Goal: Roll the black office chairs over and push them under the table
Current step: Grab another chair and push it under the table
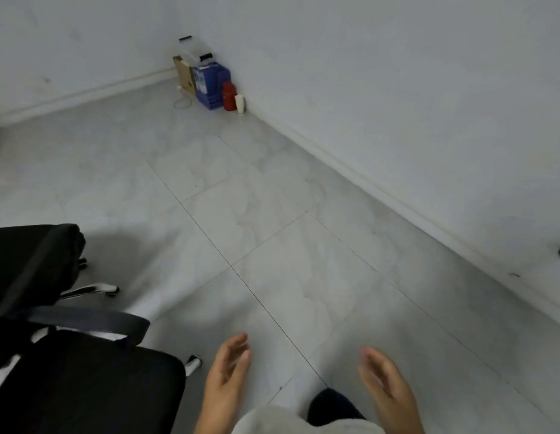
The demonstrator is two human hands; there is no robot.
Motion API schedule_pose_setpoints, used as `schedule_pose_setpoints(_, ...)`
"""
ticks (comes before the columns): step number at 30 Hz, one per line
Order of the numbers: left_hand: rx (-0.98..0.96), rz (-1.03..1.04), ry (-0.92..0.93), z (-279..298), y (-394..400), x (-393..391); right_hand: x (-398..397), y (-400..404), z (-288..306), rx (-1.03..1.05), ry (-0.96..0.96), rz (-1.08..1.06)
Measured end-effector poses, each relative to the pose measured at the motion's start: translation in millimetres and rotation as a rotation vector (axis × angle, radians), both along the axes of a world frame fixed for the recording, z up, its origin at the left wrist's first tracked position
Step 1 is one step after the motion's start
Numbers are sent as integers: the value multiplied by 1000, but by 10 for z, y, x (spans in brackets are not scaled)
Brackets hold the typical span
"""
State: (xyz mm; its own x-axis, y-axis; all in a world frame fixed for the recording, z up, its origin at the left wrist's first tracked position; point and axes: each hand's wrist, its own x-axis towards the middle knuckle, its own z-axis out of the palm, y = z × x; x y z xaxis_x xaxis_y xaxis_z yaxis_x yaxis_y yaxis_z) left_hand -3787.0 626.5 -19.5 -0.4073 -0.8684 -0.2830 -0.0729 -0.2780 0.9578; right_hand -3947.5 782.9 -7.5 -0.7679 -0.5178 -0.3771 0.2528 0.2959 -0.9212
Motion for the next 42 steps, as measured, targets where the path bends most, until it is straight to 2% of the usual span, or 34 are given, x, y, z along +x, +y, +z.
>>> schedule_pose_setpoints(4,17,102,7,-148,-684,-511,-659,-926,-71,19,34,153)
schedule_pose_setpoints(10,-24,316,46,-45,-1894,-1297,-1701,-2613,-8,-103,-10,418)
schedule_pose_setpoints(13,-42,448,-2,-5,-2381,-1424,-2022,-3429,57,-70,57,477)
schedule_pose_setpoints(17,43,688,-23,-26,-2784,-1402,-2104,-4330,-71,-19,26,672)
schedule_pose_setpoints(21,61,919,-13,-171,-3328,-1227,-1871,-5249,-161,48,-5,931)
schedule_pose_setpoints(25,22,982,45,-138,-4203,-865,-1442,-6304,-169,23,95,1078)
schedule_pose_setpoints(31,-73,1065,68,63,-5111,-198,-566,-7583,71,-58,101,1289)
schedule_pose_setpoints(37,38,1456,79,-125,-5181,378,497,-8283,34,17,98,1632)
schedule_pose_setpoints(42,66,1860,44,-83,-5227,923,1749,-8753,59,45,40,1961)
